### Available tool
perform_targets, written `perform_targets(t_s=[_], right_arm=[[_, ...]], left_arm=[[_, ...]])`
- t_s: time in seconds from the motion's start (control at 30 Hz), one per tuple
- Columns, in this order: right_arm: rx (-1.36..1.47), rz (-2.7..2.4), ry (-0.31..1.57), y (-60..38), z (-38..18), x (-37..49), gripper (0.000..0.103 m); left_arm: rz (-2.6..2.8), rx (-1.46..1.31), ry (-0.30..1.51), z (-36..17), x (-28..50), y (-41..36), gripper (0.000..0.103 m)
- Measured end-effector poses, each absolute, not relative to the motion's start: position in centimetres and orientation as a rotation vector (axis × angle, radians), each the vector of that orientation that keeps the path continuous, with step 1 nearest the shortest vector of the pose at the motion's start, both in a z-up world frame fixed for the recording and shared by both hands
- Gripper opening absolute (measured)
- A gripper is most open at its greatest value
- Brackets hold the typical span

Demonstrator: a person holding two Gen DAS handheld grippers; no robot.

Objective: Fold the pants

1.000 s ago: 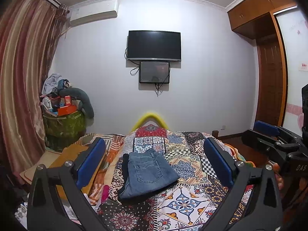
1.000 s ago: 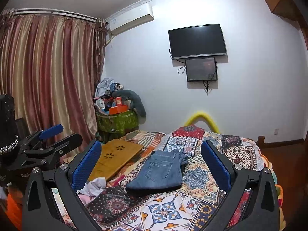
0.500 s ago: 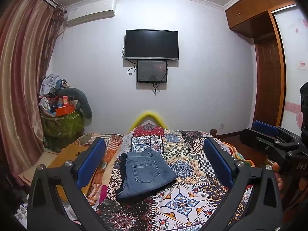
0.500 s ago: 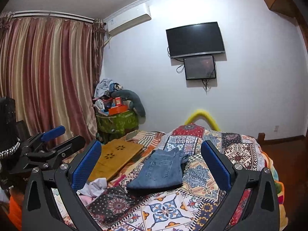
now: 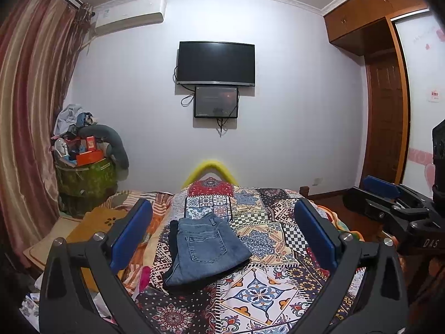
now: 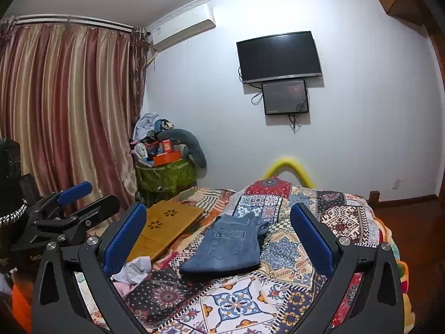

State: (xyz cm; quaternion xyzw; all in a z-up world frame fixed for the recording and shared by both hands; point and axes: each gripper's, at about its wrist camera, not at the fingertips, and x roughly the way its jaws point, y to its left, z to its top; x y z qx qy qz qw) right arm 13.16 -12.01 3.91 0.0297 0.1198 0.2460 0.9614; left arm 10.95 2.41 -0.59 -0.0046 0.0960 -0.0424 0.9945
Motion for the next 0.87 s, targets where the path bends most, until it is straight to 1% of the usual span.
perform_targets(t_s=[0.87], right_arm=[[0.059,0.499,0.252,-11.78,3.87,13.39,0.103]], left_arm=[[-0.087,-0.037,0.223,-1.17,11.63,2.72,0.103]])
